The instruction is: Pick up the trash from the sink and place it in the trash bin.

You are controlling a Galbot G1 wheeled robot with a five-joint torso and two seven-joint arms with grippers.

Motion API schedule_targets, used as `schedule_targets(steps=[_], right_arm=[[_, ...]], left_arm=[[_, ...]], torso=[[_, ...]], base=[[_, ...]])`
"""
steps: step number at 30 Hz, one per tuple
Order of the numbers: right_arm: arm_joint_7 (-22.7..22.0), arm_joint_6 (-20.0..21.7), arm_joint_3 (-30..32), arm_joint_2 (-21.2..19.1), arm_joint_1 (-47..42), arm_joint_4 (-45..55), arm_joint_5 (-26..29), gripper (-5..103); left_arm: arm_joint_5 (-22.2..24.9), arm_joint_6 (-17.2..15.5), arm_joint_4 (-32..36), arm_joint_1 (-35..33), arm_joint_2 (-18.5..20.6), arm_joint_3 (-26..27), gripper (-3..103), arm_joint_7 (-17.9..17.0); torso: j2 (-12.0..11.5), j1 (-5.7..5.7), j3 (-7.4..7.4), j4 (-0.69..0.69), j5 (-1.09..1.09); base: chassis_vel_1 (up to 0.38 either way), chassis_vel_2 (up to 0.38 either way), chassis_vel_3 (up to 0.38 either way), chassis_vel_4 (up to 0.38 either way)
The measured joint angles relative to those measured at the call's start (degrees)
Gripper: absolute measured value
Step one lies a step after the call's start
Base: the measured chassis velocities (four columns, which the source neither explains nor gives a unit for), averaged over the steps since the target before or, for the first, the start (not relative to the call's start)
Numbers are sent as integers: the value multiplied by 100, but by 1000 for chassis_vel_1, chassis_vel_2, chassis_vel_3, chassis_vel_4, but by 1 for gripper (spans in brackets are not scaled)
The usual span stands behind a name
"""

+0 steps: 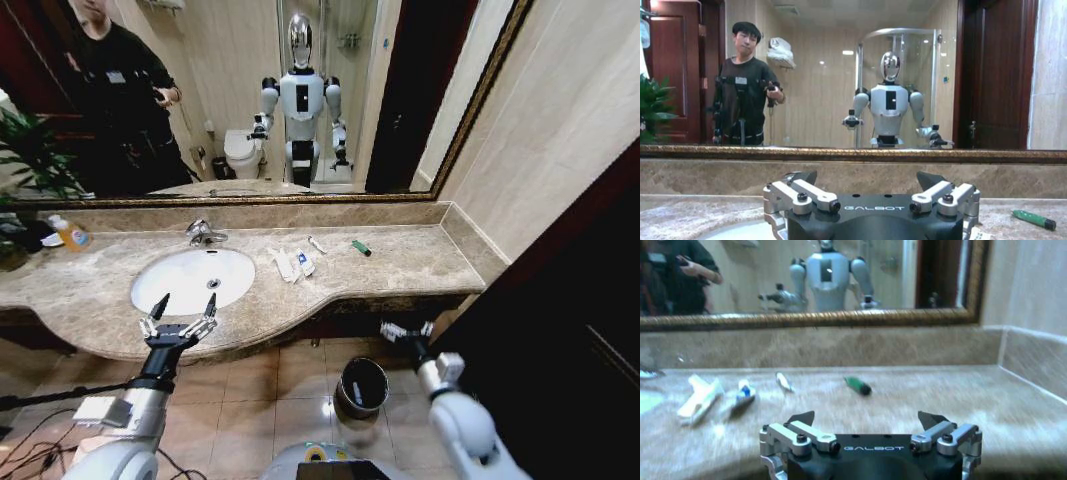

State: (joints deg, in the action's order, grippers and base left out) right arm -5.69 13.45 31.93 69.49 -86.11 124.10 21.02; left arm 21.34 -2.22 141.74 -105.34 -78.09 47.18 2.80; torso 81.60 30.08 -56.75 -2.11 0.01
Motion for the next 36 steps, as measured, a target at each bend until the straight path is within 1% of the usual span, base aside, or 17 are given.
schedule_targets(steps=[2, 3, 4, 6, 7, 11, 12, 15, 18, 20, 21, 24, 25, 29, 30, 33, 36], right_arm=[[42, 116, -27, -211, 347, -138, 148, 100], [42, 116, -27, -211, 347, -138, 148, 100], [123, 186, -92, -426, 739, -360, 235, 100], [250, 278, -196, -646, 1182, -619, 377, 100], [250, 278, -196, -646, 1182, -619, 377, 100], [566, 455, -410, -1006, 2072, -1212, 737, 100], [566, 455, -410, -1006, 2072, -1212, 737, 100], [728, 522, -859, -1194, 2826, -1879, 972, 100], [762, 554, -1156, -1222, 3213, -2257, 1038, 100], [769, 687, -1445, -1204, 3671, -2574, 1224, 100], [769, 687, -1445, -1204, 3671, -2574, 1224, 100], [768, 813, -1830, -1123, 4220, -2955, 1427, 100], [768, 813, -1830, -1123, 4220, -2955, 1427, 100], [813, 782, -2398, -1031, 4953, -3699, 1450, 100], [861, 757, -2524, -1009, 5133, -3913, 1450, 100], [914, 746, -2642, -983, 5291, -4125, 1449, 100], [1103, 740, -2854, -871, 5681, -4674, 1449, 100]], left_arm=[[0, 0, 0, 0, 0, 0, 100, 0], [0, 0, 0, 0, 0, 0, 100, 0], [0, 0, 0, 0, 0, 0, 100, 1], [0, 0, 0, 0, 0, 0, 100, 0], [0, 0, 0, 0, 0, 0, 100, 0], [0, 0, 0, 0, 0, 0, 100, 0], [0, 0, 0, 0, 0, 0, 100, 0], [0, 0, 0, 0, 0, 1, 100, 0], [0, 0, 0, 0, 0, 0, 100, 0], [0, 0, 0, 0, 0, 0, 100, 0], [0, 0, 0, 0, 0, 0, 100, 0], [0, 0, 0, 0, 0, 0, 100, 1], [0, 0, 0, 0, 0, 0, 100, 1], [0, 0, 0, 0, 0, 1, 100, -1], [0, 0, 0, 0, 0, 0, 100, 0], [0, 0, 0, 0, 0, 0, 100, -1], [0, 0, 0, 0, 0, 0, 100, 0]], torso=[[0, 1, 0, 0, 0], [0, 1, 0, 0, 0], [0, 1, 0, 0, 1], [0, 1, 0, 0, 0], [0, 1, 0, 0, 0], [0, 1, 0, 1, 0], [0, 1, 0, 1, 0], [0, 1, -1, 0, 0], [-1, 1, -1, 0, 0], [-1, 1, -1, 0, -1], [-1, 1, -1, 0, -1], [-1, 1, -1, 1, -1], [-1, 1, -1, 1, -1], [-1, 2, -1, 0, 1], [-1, 2, -1, 0, -3], [0, 1, -1, 1, -4], [0, 1, -1, 0, -1]], base=[[0, 0, 0, 0], [0, 0, 0, 0], [0, 0, 0, 0], [0, 0, 0, 0], [0, 0, 0, 0], [0, 0, 0, 0], [0, 0, 0, 0], [0, 0, 0, 0], [0, 0, 0, 0], [0, 0, 0, 0], [0, 0, 0, 0], [0, 0, 0, 0], [0, 0, 0, 0], [0, 0, 0, 0], [0, 0, 0, 0], [0, 0, 0, 0], [0, 0, 0, 0]])
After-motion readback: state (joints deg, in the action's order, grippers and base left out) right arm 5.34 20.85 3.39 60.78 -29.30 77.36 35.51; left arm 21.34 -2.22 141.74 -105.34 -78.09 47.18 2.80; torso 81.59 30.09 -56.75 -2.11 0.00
